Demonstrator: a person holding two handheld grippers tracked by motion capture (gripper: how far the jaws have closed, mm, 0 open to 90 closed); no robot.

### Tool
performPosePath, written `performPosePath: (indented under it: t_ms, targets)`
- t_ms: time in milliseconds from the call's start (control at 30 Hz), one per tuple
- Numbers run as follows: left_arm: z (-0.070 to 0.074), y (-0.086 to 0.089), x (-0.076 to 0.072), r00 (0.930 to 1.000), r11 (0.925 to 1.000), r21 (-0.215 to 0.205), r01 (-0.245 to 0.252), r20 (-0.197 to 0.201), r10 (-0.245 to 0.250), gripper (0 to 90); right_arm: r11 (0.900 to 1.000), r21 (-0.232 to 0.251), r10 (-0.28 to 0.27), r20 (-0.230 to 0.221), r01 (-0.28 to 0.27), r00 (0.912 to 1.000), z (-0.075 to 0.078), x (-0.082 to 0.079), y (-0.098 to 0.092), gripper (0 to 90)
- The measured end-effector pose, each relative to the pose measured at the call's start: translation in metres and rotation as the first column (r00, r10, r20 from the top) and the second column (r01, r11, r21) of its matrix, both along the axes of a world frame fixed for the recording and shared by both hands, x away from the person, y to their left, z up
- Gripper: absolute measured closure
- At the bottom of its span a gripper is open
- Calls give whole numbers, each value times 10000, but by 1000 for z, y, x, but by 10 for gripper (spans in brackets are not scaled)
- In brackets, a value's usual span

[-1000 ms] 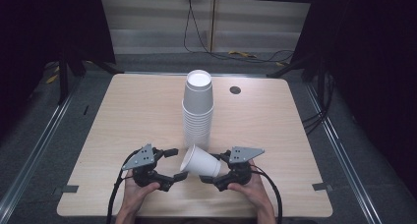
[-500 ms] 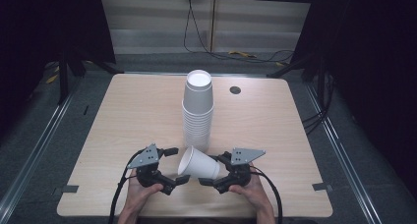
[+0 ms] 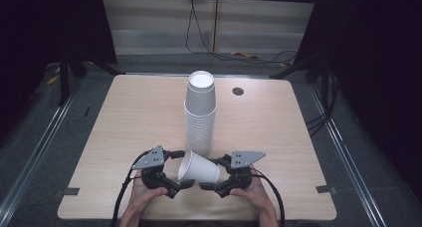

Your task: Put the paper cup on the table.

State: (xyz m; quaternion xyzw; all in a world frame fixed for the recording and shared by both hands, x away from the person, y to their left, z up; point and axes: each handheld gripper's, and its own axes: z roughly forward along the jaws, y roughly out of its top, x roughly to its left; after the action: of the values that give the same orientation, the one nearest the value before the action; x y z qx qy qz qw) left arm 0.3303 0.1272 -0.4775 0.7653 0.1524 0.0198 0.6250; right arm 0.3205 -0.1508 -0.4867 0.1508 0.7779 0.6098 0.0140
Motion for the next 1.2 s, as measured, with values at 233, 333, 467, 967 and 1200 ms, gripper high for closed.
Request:
performPosePath:
  t_ms: [233, 333, 467, 967, 1200]
  targets:
    - [-1, 0, 2, 9998, 9998, -70, 181, -117, -182, 1, 9999, 18, 160, 12, -160, 9999, 0, 1, 2, 219]
    - [0, -2, 3, 9993, 9994, 27, 359, -138, -359, 11, 9998, -46, 208, -42, -208, 9998, -1, 1, 3, 219]
    - [4, -6, 4, 9981, 9982, -60, 604, -117, -605, 14, 9995, -103, 313, 30, -313, 9995, 0, 0, 5, 219]
    - [8, -6, 2, 9988, 9987, 176, 484, 110, -486, 50, 9992, -205, 353, -57, -354, 9994, 0, 2, 6, 210]
    - [9, -5, 0, 9990, 9992, 129, 389, 228, -392, 69, 9985, -482, 274, 78, -270, 9996, 1, 1, 8, 192]
